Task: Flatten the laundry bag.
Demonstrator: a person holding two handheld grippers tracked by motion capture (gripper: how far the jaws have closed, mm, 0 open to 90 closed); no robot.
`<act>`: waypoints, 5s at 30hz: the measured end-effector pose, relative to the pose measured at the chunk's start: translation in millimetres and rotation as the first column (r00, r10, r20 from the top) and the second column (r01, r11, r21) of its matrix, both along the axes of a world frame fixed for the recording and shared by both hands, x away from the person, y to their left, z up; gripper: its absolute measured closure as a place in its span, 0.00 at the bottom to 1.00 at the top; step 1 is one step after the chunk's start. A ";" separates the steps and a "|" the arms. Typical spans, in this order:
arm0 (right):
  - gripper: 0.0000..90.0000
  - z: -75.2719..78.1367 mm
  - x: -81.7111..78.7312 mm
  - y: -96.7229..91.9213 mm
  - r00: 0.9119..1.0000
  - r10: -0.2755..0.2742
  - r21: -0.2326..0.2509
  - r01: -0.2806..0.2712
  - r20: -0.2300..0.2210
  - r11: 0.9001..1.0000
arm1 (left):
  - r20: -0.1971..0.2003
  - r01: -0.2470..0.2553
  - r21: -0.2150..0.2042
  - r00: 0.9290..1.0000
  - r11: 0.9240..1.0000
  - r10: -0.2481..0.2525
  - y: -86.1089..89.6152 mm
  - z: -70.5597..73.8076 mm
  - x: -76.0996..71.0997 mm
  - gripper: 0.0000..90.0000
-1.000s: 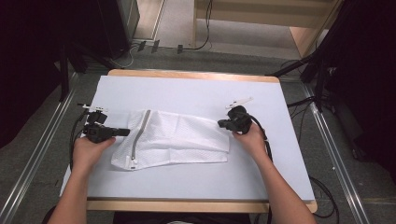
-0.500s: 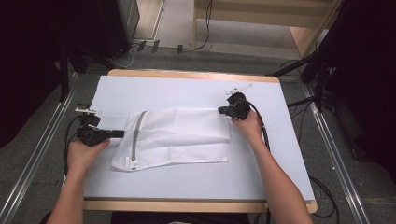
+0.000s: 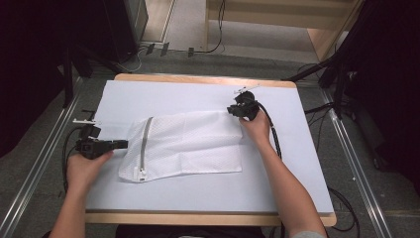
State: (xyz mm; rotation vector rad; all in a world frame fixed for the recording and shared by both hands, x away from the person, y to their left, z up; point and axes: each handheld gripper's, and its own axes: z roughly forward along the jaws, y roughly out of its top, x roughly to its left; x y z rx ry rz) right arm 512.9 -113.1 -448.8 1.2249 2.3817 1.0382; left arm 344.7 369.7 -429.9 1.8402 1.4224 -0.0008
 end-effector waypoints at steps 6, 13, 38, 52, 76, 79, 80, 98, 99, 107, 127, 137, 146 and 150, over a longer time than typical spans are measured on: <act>0.81 17.0 -18.5 -13.1 1.000 0.013 0.056 -0.013 0.001 0.998 | 0.024 0.002 0.008 1.000 1.000 -0.002 1.2 7.0 -2.0 0.74; 0.79 30.4 -52.3 -26.6 1.000 0.017 0.064 -0.016 -0.010 0.998 | 0.065 0.023 0.017 0.998 1.000 -0.024 -6.5 20.4 -0.4 0.65; 0.61 -19.3 -120.6 -34.6 0.994 0.041 0.032 -0.038 -0.099 0.999 | 0.080 0.097 0.031 0.992 0.995 -0.099 -33.1 21.0 34.7 0.59; 1.00 -11.6 -104.6 -32.4 0.987 0.048 0.056 -0.040 -0.153 0.998 | 0.071 0.087 0.038 0.993 0.995 -0.090 -31.6 18.7 38.2 0.57; 0.88 -8.5 -83.5 -103.1 0.979 -0.094 0.051 0.105 -0.180 0.993 | 0.052 0.155 0.067 0.986 0.986 -0.158 -59.3 8.5 50.5 0.57; 0.78 6.1 -99.6 -103.6 0.988 -0.103 0.080 0.113 -0.116 0.990 | 0.045 0.161 0.064 0.985 0.985 -0.164 -62.3 10.0 59.2 0.58; 0.78 6.1 -99.6 -103.6 0.988 -0.103 0.080 0.113 -0.116 0.990 | 0.045 0.161 0.064 0.985 0.985 -0.164 -62.3 10.0 59.2 0.58; 0.61 -16.3 -163.4 -103.6 0.983 -0.085 0.018 0.089 -0.162 0.996 | 0.006 0.173 0.101 0.985 0.980 -0.175 -79.8 -12.3 98.0 0.60; 0.61 -15.7 -168.1 -105.5 0.980 -0.102 0.003 0.104 -0.169 0.995 | 0.006 0.174 0.106 0.984 0.979 -0.176 -81.2 -13.4 99.5 0.62; 0.70 -17.2 -175.7 -101.4 0.982 -0.122 -0.034 0.119 -0.143 0.992 | -0.016 0.241 0.162 0.970 0.957 -0.242 -98.8 -20.9 106.5 0.84; 1.00 -12.3 -149.9 -113.7 0.970 -0.158 -0.009 0.159 -0.183 0.987 | -0.001 0.126 0.070 0.992 0.989 -0.127 -66.0 -18.6 102.3 1.00; 1.00 -16.4 -115.4 -117.1 0.965 -0.175 0.007 0.180 -0.194 0.984 | -0.007 0.118 0.050 0.993 0.992 -0.118 -57.2 -17.4 81.4 1.00; 1.00 -16.5 -92.9 -118.7 0.963 -0.188 0.007 0.193 -0.194 0.981 | -0.015 0.139 0.043 0.990 0.989 -0.139 -61.4 -13.6 40.6 1.00; 1.00 -16.3 -83.0 -119.2 0.968 -0.176 0.007 0.180 -0.178 0.984 | -0.021 0.175 0.071 0.984 0.982 -0.174 -68.9 -12.1 21.2 1.00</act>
